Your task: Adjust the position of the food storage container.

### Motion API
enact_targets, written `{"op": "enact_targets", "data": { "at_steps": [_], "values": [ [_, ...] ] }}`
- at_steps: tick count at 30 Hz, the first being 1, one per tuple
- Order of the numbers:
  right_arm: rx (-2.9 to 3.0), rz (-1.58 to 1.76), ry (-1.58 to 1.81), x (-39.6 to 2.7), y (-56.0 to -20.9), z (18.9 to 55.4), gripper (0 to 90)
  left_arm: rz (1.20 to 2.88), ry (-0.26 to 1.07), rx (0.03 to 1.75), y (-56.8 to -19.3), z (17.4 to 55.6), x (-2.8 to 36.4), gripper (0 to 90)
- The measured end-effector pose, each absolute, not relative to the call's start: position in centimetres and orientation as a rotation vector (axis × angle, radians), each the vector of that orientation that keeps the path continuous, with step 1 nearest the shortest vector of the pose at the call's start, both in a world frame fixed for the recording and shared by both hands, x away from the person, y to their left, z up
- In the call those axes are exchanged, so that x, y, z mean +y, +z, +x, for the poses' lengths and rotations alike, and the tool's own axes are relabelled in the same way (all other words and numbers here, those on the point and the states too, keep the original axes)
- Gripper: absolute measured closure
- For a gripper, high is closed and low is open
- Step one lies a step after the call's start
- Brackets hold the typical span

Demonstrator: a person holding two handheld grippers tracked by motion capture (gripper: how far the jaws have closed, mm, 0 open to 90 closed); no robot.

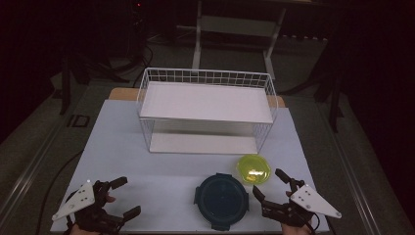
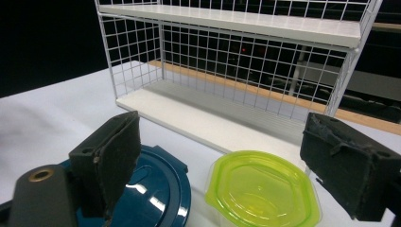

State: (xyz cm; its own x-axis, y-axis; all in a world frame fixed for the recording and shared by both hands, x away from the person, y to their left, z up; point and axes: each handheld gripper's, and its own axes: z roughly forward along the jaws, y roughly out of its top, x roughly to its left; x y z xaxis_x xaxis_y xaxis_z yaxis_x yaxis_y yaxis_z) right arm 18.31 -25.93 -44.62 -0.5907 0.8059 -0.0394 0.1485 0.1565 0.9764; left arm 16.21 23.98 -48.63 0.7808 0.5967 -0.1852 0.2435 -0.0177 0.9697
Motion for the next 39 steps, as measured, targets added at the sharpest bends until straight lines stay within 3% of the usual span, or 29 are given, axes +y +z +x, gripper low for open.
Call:
{"op": "enact_targets", "data": {
  "at_steps": [26,35,38,39],
  "values": [
    [1.867,0.854,1.543,-26.5,-41.6,17.7,13.7,1.593,0.314,0.678,-48.5,16.3,23.9,0.0],
    [1.945,0.872,1.492,-25.7,-42.0,18.4,13.7,1.594,0.31,0.681,-48.6,16.3,24.0,0.0],
    [1.983,0.88,1.48,-25.5,-42.6,18.7,15.3,1.592,0.309,0.681,-48.6,16.3,23.9,0.0],
    [2.009,0.881,1.462,-25.4,-42.9,18.8,20.1,1.591,0.308,0.682,-48.6,16.3,23.9,0.0]
  ]
}}
